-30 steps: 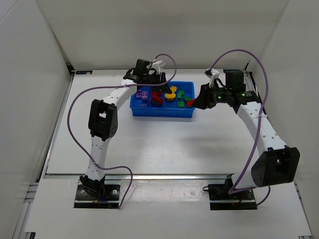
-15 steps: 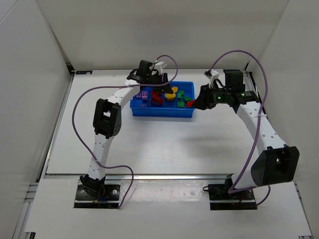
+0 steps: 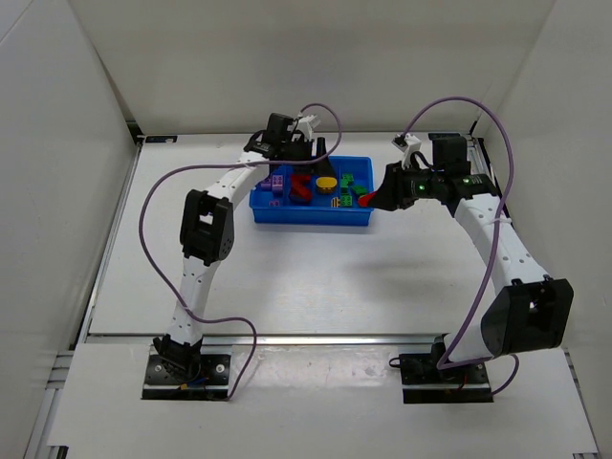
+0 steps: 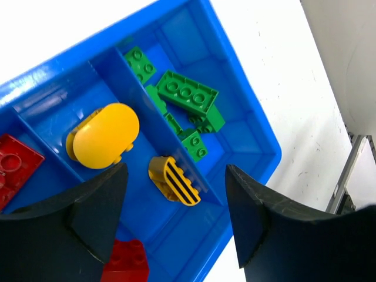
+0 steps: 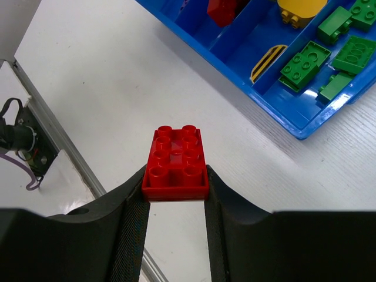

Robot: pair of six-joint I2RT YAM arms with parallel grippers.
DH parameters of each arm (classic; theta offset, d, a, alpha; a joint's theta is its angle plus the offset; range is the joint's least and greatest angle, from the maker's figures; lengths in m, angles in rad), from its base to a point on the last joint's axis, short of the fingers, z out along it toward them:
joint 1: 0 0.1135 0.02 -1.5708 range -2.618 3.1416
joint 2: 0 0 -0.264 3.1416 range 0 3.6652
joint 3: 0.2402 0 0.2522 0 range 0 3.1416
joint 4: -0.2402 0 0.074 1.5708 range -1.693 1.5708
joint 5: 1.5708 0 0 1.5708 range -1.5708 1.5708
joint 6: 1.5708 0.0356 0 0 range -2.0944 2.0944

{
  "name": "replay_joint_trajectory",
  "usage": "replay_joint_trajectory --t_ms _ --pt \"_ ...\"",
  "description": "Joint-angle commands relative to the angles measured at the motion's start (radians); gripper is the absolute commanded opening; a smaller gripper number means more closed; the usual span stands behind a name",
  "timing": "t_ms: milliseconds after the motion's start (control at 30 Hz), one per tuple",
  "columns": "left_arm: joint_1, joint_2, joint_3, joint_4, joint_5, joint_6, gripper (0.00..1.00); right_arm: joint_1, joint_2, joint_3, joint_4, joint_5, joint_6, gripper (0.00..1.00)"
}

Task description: Sort the legos into containers by color

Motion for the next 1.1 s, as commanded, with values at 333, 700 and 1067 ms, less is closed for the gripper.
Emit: replay_joint_trajectory --t_ms 333,700,1067 --pt "0.092 -0.31 -0.131 0.057 -0.006 -0.036 0.75 0.023 0.066 0.051 0.072 -0.056 -0.018 0.04" --pt "0.341 -0.617 -0.317 -0.05 -0.058 -0.015 0.76 0.242 0.388 0.407 0.112 0.121 0.002 0.04" --pt "0.498 -0.858 -0.559 -0.078 -0.003 0.021 0.76 0.282 0.694 0.68 -0.048 0.103 0.0 0.04"
